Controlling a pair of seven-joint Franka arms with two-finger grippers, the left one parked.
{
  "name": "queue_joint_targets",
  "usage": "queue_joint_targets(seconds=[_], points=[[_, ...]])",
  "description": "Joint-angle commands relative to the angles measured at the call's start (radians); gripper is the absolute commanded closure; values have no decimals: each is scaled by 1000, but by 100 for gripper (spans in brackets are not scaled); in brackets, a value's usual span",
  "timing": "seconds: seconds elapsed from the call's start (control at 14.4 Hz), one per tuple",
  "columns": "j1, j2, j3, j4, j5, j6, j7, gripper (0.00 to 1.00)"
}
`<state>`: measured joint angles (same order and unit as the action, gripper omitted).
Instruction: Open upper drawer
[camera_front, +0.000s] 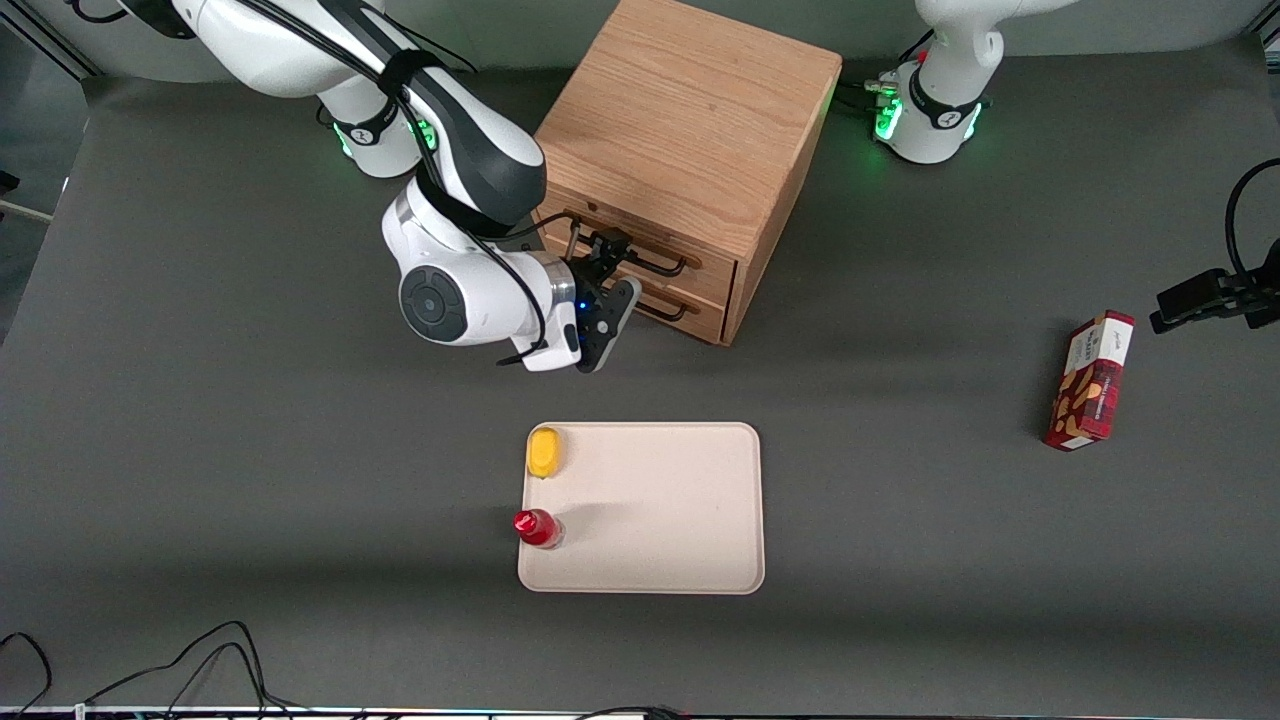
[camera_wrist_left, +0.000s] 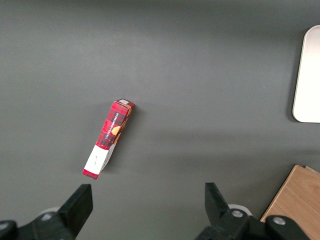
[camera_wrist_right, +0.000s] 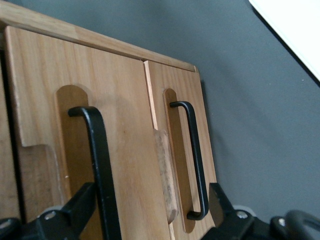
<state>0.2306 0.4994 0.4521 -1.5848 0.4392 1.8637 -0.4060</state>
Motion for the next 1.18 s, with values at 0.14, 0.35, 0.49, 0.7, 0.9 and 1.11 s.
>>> queue_joint_targets(seconds=[0.14, 0.35, 0.49, 0.7, 0.9, 1.11], points=[[6, 27, 2, -9, -46, 32, -13, 0], [-4, 59, 0, 11, -80, 37, -14, 0], [-13, 86, -6, 58, -100, 29, -17, 0], [-19, 116, -36, 123, -100, 20, -50, 0], [-20, 142, -88, 182, -96, -12, -53, 0], [-22, 218, -119, 334, -94, -110, -56, 0]])
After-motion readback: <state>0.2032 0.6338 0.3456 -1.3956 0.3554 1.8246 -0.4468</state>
